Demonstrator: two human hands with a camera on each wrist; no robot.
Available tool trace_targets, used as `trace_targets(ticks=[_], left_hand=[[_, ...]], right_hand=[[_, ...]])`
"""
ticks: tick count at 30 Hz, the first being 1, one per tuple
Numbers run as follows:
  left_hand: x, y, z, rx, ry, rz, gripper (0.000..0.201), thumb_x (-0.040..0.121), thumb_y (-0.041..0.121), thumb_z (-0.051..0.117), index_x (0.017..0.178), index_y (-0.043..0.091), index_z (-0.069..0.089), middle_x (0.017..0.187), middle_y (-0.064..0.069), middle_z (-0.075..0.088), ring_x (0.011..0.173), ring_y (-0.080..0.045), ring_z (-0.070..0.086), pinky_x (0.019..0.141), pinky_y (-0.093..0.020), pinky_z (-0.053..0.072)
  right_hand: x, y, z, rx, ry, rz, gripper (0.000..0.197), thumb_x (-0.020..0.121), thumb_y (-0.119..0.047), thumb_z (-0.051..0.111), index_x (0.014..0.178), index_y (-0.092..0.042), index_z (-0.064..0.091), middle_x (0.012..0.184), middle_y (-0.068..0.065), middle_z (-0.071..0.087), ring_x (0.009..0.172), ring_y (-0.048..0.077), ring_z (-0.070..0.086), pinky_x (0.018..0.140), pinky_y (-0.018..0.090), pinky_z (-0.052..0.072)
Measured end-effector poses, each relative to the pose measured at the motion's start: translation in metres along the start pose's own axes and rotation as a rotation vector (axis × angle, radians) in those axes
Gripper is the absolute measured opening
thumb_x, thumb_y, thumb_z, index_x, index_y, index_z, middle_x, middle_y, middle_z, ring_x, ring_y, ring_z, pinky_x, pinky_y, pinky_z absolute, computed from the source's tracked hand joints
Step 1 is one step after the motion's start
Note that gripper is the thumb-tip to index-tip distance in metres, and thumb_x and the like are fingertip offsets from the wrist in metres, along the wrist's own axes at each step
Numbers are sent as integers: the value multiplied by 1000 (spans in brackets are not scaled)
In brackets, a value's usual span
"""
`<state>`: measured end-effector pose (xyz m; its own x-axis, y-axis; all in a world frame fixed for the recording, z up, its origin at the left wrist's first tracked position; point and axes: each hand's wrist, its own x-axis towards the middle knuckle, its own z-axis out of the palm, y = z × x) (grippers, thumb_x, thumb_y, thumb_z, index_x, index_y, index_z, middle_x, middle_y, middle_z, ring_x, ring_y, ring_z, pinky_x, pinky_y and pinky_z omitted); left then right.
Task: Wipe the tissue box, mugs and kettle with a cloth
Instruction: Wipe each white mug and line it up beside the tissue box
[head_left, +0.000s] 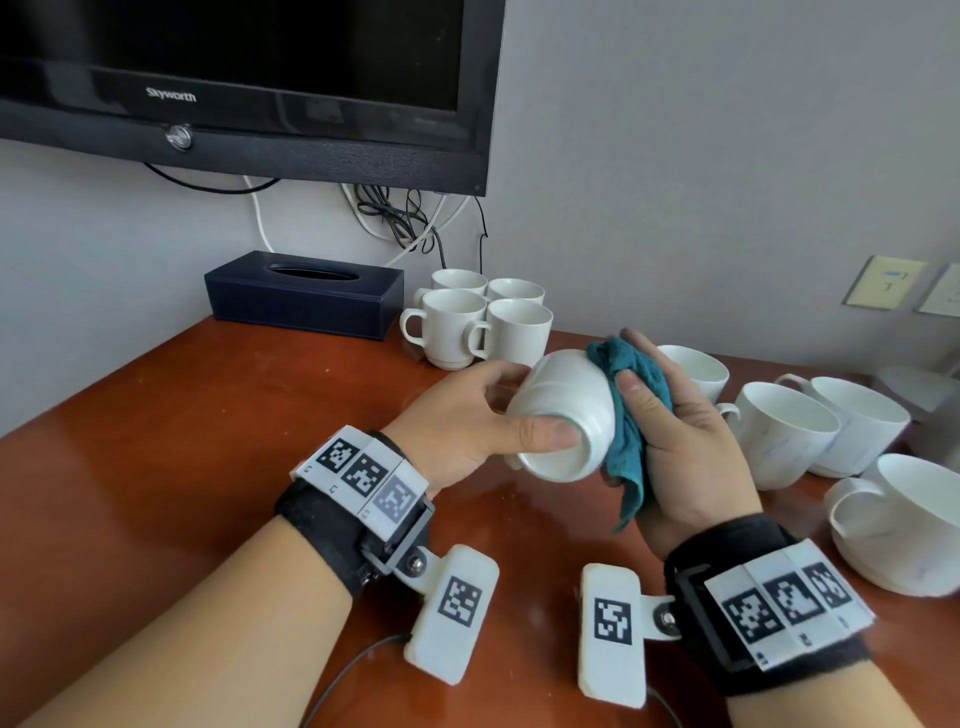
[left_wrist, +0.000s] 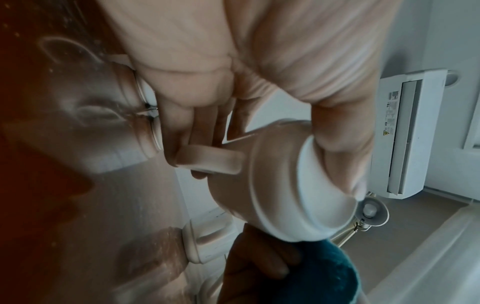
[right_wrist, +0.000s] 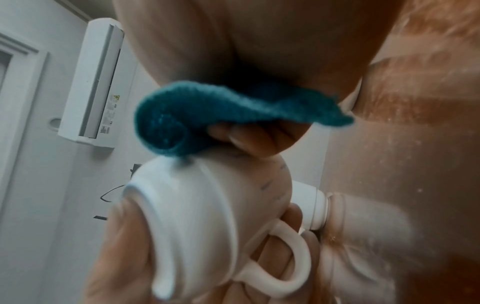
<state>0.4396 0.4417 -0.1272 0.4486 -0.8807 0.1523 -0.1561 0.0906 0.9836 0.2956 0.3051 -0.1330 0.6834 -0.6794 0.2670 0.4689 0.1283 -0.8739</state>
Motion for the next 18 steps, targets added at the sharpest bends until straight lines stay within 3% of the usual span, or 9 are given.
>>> trace_targets(ticks=[2, 4, 5, 6, 8, 9, 12, 15, 18], left_hand=[[1, -1, 2, -58, -3, -3, 79, 59, 45, 90, 129, 16, 67, 125, -13, 72, 118, -34, 68, 102, -62, 53], [2, -3, 2, -161, 32, -5, 68, 61, 41, 89, 120, 11, 71, 116, -20, 73, 103, -43, 64, 86, -51, 56], [2, -3, 2, -195, 63, -1, 60, 63, 41, 88, 112, 8, 74, 108, -23, 71, 93, -42, 60, 77, -46, 53], [3, -4, 0, -197, 97, 5, 55, 65, 42, 88, 105, 6, 76, 104, -28, 68, 87, -42, 57, 74, -47, 52], [6, -7, -3, -128, 167, 6, 64, 65, 50, 90, 105, 3, 74, 106, -35, 69, 87, -54, 61, 84, -62, 55], [7, -7, -5, -86, 190, -5, 72, 62, 54, 92, 110, 4, 73, 108, -32, 71, 90, -52, 67, 90, -67, 54], [8, -9, -4, 11, 205, -56, 86, 54, 61, 95, 122, 16, 68, 104, -10, 78, 91, -31, 76, 91, -61, 59], [6, -8, -1, -51, 139, -26, 75, 58, 51, 94, 119, 14, 70, 108, -18, 77, 97, -43, 72, 82, -49, 57], [0, 0, 2, -194, 42, -33, 72, 60, 44, 92, 119, 9, 72, 106, -17, 75, 94, -35, 65, 69, -39, 53]], right_hand=[[-1, -1, 1, 11, -4, -7, 41, 101, -11, 56, 139, -23, 62, 131, 8, 71, 118, 29, 70, 93, 41, 61], [-3, 0, 3, -7, -35, -12, 38, 104, -7, 52, 137, -20, 64, 130, 9, 72, 118, 29, 69, 92, 37, 60], [-4, 0, 4, -20, -58, -15, 37, 103, -6, 53, 136, -18, 64, 129, 9, 72, 119, 28, 69, 94, 36, 60], [-5, 1, 5, -30, -85, -17, 37, 101, -6, 55, 135, -17, 65, 128, 9, 72, 119, 28, 68, 95, 35, 59], [-7, 2, 9, -44, -143, -16, 42, 94, -11, 59, 136, -16, 64, 130, 8, 72, 122, 25, 67, 98, 33, 57], [-8, 3, 10, -57, -168, -19, 45, 92, -12, 60, 137, -15, 64, 132, 7, 71, 124, 23, 66, 101, 33, 55], [-8, 6, 12, -89, -214, -33, 45, 91, -12, 61, 136, -15, 65, 135, 6, 69, 129, 24, 64, 106, 36, 53], [-8, 5, 11, -66, -182, -40, 41, 94, -16, 59, 134, -16, 66, 130, 9, 72, 122, 27, 67, 98, 36, 57], [-5, 0, 8, -27, -76, -44, 38, 99, -18, 56, 135, -14, 64, 128, 11, 72, 121, 30, 68, 101, 42, 56]])
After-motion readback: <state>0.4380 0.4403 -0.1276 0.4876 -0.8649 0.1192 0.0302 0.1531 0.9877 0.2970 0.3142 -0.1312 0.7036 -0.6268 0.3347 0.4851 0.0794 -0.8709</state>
